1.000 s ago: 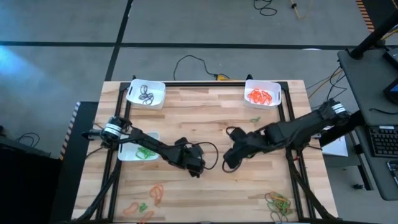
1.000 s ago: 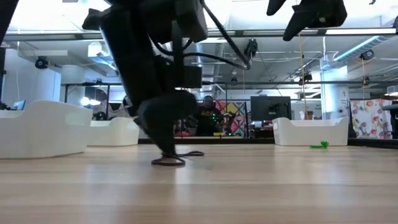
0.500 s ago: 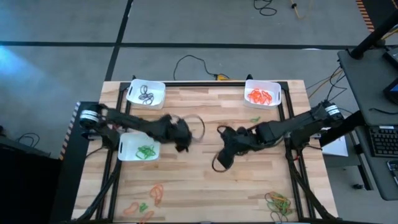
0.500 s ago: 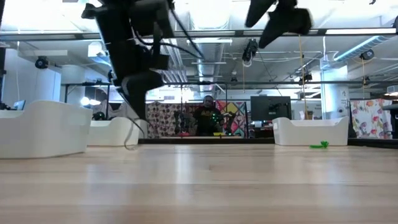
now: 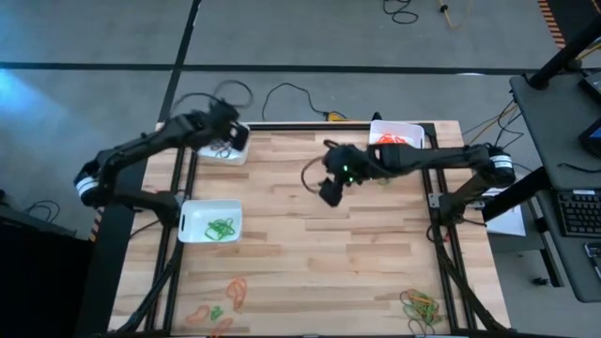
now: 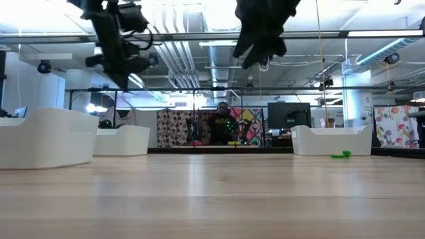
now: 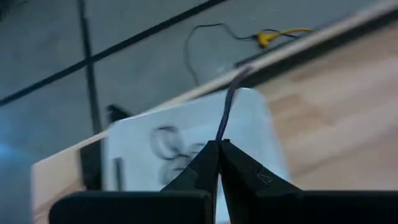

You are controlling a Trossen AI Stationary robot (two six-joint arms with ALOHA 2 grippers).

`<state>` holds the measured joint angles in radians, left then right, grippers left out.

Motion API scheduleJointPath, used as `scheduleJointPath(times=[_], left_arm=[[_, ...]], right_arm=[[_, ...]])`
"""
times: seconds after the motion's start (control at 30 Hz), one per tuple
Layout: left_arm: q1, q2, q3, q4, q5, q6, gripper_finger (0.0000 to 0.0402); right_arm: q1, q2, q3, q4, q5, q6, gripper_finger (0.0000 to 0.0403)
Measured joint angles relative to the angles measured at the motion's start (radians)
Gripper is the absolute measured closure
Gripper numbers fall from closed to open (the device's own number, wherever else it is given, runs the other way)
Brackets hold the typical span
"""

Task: Sort rubber bands into baskets
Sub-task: Put the purple rubber band into the top left white bin

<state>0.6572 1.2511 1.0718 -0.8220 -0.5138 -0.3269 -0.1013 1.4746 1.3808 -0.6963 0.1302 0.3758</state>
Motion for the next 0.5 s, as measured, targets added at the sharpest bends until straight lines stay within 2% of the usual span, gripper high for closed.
scheduleJointPath(times=[0.1,0.2,0.3,0.5], left_arm=[[0.099,-0.012,-0.005,-0.001,0.007,0.030,0.0401],[0.151,0.009,-0.017,0.019,0.065,0.052,0.0401],[0.156,0.054,-0.021,0.079,0.153,0.024,0.0401],[0.145,0.170,-0.038,0.106,0.196,-0.006,0.0401]], right_arm=[[-0.067,0.000,0.000,0.000,-0.018,-0.089,0.0179],[-0.132,0.000,0.000,0.008,-0.019,-0.156,0.0179],[-0.194,0.000,0.000,0.037,-0.027,-0.196,0.0179],[-0.273,-0.001,0.001,0.088,-0.026,-0.220,0.0179]])
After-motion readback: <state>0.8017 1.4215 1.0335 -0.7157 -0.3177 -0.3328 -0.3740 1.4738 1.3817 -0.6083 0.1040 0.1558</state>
